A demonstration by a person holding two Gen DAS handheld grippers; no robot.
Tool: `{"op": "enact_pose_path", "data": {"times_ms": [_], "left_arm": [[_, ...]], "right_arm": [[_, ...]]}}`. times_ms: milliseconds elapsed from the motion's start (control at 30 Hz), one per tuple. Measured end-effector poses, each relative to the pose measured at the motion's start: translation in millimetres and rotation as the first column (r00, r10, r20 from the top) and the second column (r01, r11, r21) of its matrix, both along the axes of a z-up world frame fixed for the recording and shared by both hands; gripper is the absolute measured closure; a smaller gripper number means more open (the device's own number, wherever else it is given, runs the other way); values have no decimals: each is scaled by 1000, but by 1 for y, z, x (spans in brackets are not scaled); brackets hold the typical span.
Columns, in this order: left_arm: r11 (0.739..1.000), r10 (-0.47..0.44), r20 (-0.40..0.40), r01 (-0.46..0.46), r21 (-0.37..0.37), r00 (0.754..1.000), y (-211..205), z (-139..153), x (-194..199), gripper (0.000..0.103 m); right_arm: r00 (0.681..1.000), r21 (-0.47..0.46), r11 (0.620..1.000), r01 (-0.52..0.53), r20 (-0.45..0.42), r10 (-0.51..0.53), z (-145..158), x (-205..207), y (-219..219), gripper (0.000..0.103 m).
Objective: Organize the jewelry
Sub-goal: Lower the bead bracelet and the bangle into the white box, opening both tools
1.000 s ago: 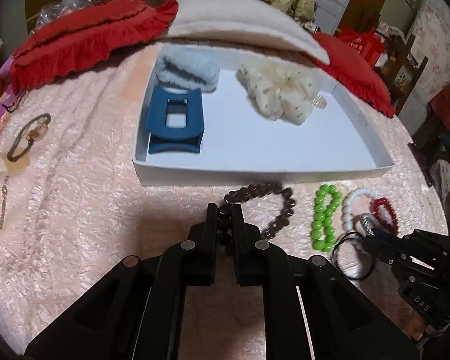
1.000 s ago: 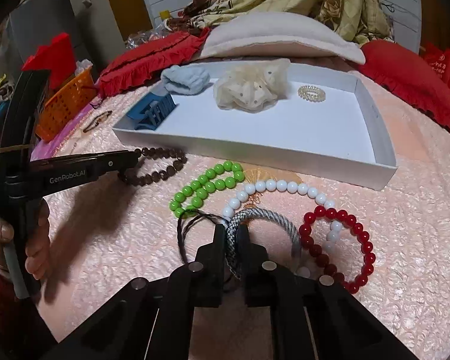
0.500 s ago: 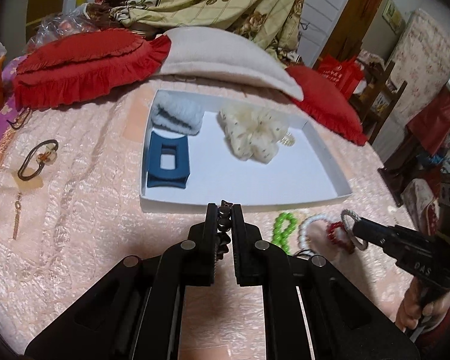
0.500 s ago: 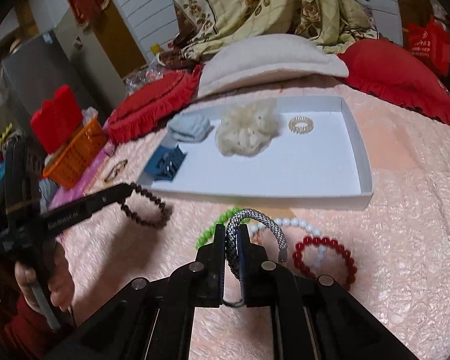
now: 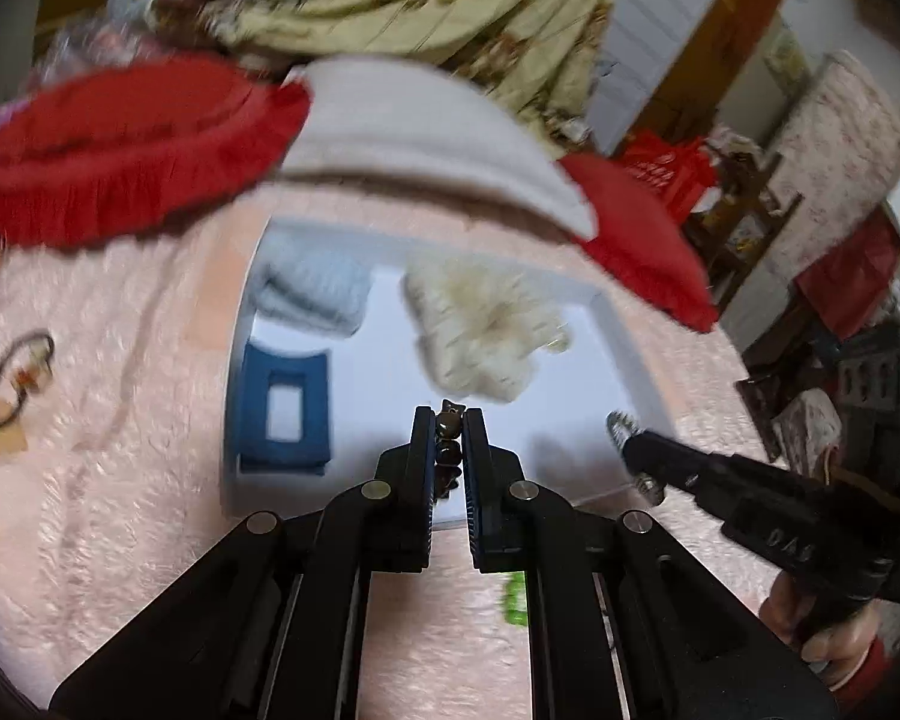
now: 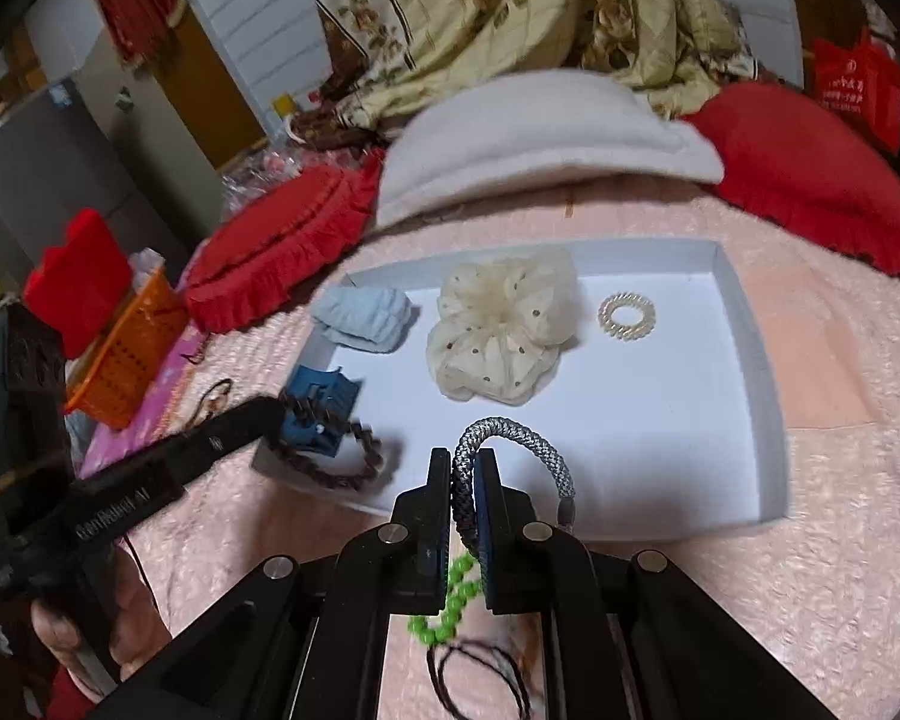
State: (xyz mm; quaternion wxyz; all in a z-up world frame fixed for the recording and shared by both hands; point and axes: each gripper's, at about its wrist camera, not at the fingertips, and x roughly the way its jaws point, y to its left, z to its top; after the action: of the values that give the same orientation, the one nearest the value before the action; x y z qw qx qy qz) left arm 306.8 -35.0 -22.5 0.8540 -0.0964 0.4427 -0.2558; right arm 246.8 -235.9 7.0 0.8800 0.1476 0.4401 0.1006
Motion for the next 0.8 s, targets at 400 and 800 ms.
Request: {"op": "enact_pose_path", "data": {"times_ms": [400,800], "left_arm": [[998,60,-61,-58,38,996,19,-31,15,96],[997,45,-57,-49,-65,997,29,-4,-2,74]], "right_arm": [[985,108,994,20,-173,-1,-53,65,26,96],[975,168,983,81,-217,-43,-54,74,26,96]]}}
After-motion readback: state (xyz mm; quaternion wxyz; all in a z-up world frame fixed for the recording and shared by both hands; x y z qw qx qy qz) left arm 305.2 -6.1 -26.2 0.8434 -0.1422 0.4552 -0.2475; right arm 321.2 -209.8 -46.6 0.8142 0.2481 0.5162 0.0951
